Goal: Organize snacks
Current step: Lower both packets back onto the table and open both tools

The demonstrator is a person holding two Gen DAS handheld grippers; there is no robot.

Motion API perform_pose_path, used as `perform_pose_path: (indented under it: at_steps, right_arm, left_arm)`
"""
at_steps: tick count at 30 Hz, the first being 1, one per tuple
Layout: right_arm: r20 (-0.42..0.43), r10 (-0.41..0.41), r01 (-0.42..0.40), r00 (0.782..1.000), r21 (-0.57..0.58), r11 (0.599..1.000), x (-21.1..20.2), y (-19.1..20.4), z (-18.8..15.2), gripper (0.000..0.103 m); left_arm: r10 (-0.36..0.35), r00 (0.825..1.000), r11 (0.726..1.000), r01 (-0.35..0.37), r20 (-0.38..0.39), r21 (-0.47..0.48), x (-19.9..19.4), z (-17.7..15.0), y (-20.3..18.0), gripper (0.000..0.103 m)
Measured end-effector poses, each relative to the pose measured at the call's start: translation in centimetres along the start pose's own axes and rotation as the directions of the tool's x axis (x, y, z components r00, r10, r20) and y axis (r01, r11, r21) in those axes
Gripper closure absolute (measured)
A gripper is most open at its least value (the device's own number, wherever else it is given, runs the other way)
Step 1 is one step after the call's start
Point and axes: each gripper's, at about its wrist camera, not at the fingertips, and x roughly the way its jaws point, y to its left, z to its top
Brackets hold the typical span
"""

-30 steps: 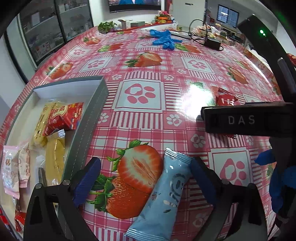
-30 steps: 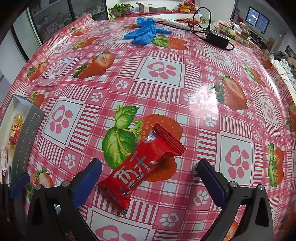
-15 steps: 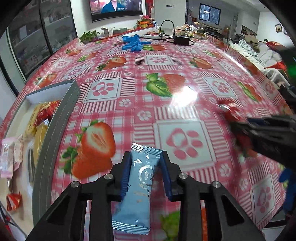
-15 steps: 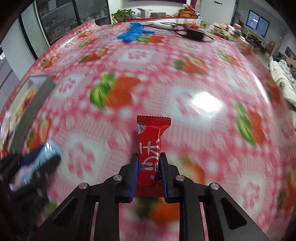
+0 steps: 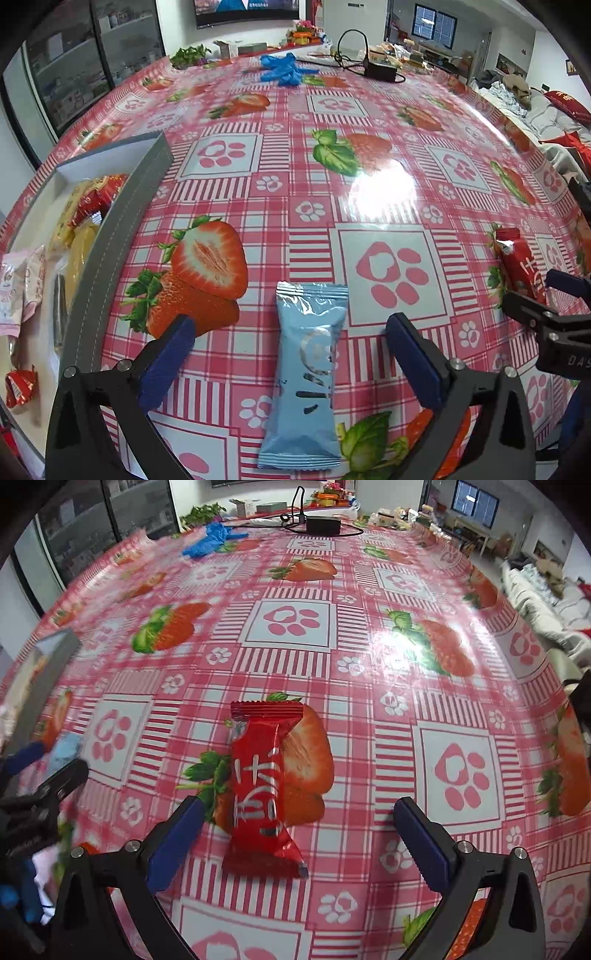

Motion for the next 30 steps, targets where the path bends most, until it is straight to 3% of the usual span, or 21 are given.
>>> perform_pose_path:
  at_steps: [30]
  right_arm:
    - [0.171, 0.003, -0.001, 0.985, -0.008, 1.000, -0.6, 0.0, -2.0, 0.000]
  left_arm:
    - [0.017, 0.995, 0.999, -0.014, 0.101, -0.029, -0.6, -1.6, -0.5, 0.000]
